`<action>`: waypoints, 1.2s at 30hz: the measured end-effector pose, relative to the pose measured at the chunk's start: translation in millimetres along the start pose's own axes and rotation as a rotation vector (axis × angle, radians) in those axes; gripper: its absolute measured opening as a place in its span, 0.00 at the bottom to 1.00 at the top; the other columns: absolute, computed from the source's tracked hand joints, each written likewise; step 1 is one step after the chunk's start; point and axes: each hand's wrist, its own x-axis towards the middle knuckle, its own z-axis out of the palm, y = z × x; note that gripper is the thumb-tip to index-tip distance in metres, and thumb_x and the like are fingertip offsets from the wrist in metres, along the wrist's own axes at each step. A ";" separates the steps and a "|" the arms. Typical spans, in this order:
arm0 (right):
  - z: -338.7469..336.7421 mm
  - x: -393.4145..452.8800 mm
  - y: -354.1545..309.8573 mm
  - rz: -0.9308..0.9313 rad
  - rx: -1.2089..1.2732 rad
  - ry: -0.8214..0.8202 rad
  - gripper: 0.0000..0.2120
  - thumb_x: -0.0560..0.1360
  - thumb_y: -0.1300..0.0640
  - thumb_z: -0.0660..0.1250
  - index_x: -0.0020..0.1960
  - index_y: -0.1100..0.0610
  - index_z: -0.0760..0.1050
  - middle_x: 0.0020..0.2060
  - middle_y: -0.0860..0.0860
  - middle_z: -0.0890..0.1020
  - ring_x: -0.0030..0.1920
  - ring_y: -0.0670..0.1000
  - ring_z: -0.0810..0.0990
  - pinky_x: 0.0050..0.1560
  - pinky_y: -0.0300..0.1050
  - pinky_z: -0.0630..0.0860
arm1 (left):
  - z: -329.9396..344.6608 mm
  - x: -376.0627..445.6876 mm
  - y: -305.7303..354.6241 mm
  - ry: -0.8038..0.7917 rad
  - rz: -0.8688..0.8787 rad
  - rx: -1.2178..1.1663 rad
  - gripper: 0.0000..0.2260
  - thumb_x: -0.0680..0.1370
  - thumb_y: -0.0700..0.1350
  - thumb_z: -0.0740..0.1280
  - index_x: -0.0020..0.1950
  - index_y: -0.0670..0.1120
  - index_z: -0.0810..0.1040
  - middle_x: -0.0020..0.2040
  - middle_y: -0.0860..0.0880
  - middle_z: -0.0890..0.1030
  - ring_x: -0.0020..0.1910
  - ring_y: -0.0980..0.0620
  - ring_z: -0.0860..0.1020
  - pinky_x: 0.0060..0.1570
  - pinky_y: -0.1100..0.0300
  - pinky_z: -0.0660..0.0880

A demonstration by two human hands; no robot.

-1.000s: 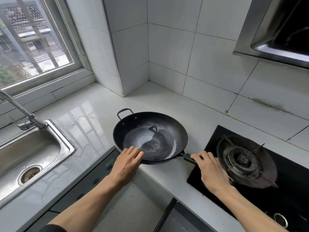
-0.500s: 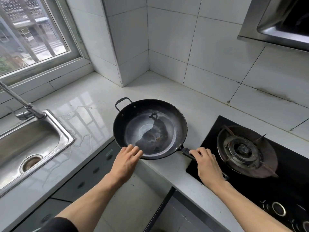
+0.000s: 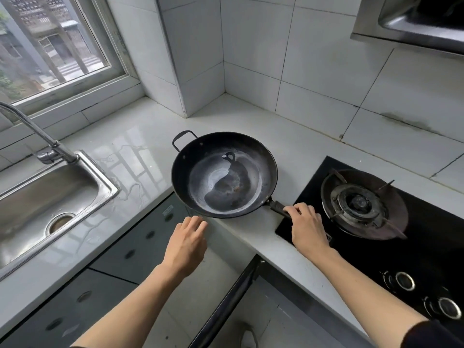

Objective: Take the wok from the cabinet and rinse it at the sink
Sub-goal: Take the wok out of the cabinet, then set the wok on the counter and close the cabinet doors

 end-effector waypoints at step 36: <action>31.4 -303.4 28.3 0.475 0.317 -0.120 0.23 0.76 0.57 0.67 0.70 0.54 0.67 0.66 0.52 0.71 0.68 0.52 0.68 0.68 0.48 0.67 | 122.6 -180.3 83.3 -0.701 -0.710 -1.027 0.10 0.75 0.30 0.63 0.35 0.41 0.74 0.35 0.43 0.73 0.34 0.46 0.75 0.41 0.49 0.81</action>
